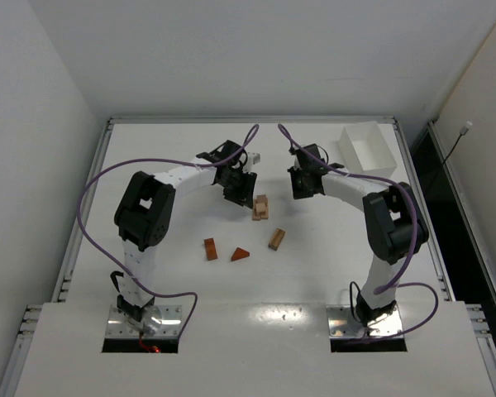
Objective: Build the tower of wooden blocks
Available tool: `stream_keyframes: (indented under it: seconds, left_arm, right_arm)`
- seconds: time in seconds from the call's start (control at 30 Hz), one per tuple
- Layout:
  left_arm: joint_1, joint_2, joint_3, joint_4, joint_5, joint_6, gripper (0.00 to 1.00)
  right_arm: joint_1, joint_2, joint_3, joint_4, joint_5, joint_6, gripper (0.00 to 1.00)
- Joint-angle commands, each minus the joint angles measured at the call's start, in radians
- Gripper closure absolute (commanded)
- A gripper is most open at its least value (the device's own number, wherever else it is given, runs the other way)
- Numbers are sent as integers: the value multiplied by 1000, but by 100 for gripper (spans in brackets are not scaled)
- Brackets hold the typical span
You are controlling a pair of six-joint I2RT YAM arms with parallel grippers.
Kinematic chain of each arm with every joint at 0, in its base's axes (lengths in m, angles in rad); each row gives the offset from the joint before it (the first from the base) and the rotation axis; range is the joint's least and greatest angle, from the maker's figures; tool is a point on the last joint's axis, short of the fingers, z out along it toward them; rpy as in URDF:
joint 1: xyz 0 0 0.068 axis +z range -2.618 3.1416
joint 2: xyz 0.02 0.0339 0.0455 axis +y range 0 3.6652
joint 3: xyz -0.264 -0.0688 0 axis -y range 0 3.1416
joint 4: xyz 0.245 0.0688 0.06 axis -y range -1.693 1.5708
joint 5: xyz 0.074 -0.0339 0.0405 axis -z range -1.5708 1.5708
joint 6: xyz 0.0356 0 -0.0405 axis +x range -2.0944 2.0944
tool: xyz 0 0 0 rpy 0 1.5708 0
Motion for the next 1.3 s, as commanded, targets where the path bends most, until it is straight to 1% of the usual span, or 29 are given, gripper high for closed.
stream_keyframes:
  seconds: [0.0,0.03,0.1,0.27,0.7,0.9,1.27]
  left_arm:
    - [-9,11,50,7,13,3,65]
    - [-9,11,50,7,13,3,65]
    - [-9,11,50,7,13,3,61]
    - [-9,20,59,7,13,3,58]
    - [-9,29,78,-2,13,3,57]
    - [-9,39,78,-2,13,3,52]
    - [-9,39,78,-2,13,3,51]
  right_arm:
    - [-7,-46,-11,31,-14,20,100]
    - [-7,-46,-11,31,-14,20,100]
    - [-7,-46,-11,31,-14,20,100]
    - [-7,-46,-11,31,-14,20,100]
    - [-7,-46,-11,31,-23,20,100]
    - [-7,-46,-11,31,-32,29,100]
    - [-7,-46,-11,41,-41,29,100]
